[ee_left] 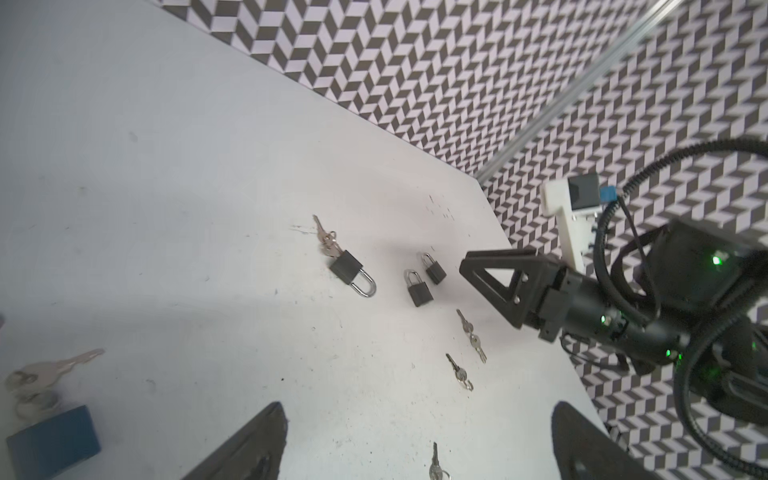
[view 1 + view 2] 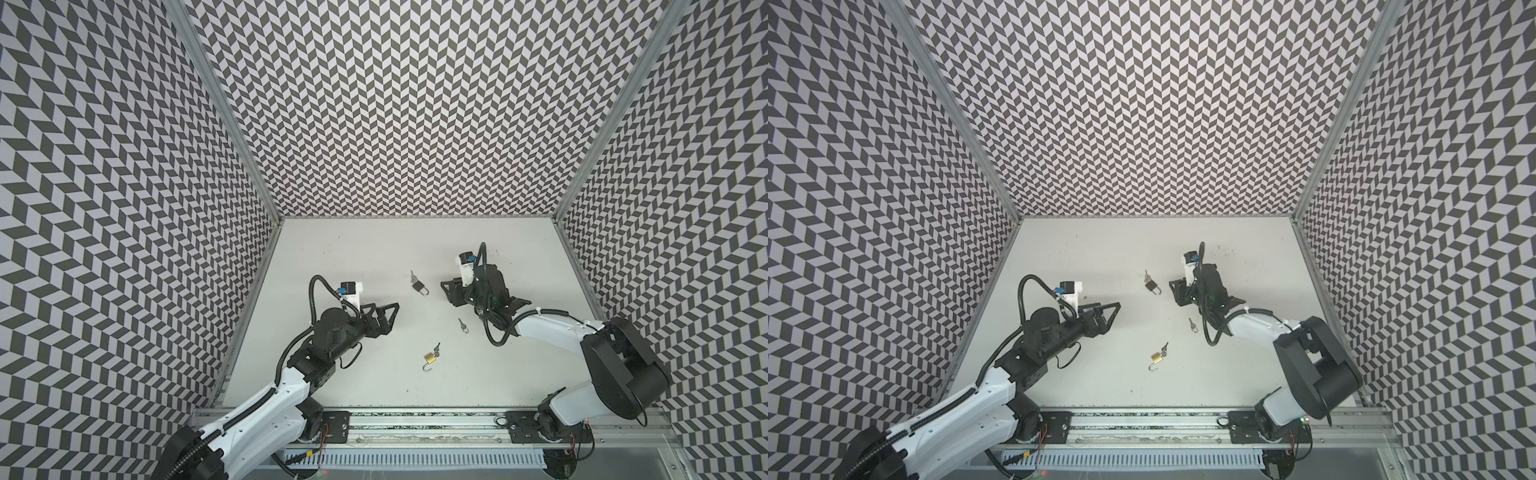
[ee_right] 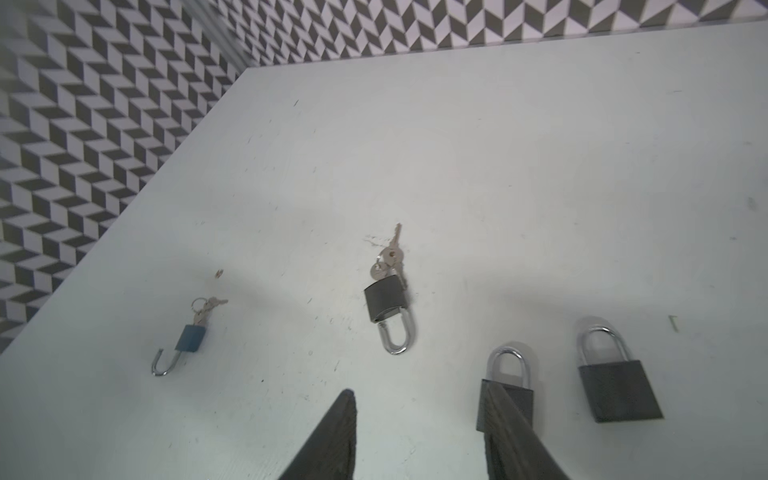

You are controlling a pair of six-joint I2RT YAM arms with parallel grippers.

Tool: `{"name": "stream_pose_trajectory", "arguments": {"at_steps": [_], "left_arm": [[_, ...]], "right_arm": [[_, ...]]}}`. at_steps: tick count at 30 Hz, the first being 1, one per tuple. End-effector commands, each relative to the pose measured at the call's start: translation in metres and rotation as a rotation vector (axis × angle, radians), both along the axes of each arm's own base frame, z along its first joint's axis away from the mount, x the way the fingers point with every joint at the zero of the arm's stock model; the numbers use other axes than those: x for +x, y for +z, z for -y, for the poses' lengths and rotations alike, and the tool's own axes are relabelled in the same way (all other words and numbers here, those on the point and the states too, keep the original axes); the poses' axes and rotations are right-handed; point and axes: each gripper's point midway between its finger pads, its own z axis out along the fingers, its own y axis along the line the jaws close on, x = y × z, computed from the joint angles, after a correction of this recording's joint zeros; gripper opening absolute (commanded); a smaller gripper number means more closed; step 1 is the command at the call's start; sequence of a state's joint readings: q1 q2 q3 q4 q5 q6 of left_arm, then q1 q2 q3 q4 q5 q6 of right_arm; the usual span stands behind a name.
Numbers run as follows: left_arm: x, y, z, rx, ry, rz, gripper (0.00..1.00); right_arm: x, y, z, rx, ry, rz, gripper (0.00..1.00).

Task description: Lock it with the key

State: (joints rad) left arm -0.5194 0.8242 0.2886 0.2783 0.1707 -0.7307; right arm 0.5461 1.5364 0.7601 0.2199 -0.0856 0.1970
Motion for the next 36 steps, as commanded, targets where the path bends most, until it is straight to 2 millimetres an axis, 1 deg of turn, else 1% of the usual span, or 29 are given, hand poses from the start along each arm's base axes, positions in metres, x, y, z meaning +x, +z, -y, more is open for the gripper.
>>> {"name": "stream_pose_trajectory", "arguments": {"at_steps": [1,4,6,8,11,15,22,30,36], "left_arm": [[0.006,0.011,-0.01,-0.137,0.013,-0.024,0.99],[0.015,0.006,-0.024,-0.139,0.065,-0.048,0.99],[0.019,0.004,-0.031,-0.152,0.093,-0.061,0.99],[0.022,0.001,-0.037,-0.166,0.113,-0.074,1.0],[0.024,0.0,-0.041,-0.171,0.121,-0.082,1.0],[0.025,0.0,-0.043,-0.17,0.122,-0.08,1.0],[0.025,-0.002,-0.042,-0.164,0.116,-0.085,1.0],[0.025,-0.001,-0.042,-0.163,0.114,-0.084,0.99],[0.024,-0.002,-0.042,-0.16,0.112,-0.083,0.98]], "right_arm": [[0.005,-0.006,-0.019,-0.128,0.106,0.039,0.56],[0.013,-0.023,-0.04,-0.196,0.177,0.008,0.61],[0.018,-0.034,-0.051,-0.242,0.218,-0.013,0.62],[0.024,-0.044,-0.059,-0.272,0.245,-0.033,0.63],[0.033,-0.051,-0.066,-0.317,0.255,-0.031,0.63],[0.042,-0.063,-0.07,-0.37,0.267,-0.051,0.63],[0.047,-0.078,-0.079,-0.417,0.295,-0.085,0.61],[0.058,-0.088,-0.075,-0.483,0.258,-0.122,0.57],[0.057,-0.097,-0.076,-0.504,0.259,-0.17,0.49]]}}
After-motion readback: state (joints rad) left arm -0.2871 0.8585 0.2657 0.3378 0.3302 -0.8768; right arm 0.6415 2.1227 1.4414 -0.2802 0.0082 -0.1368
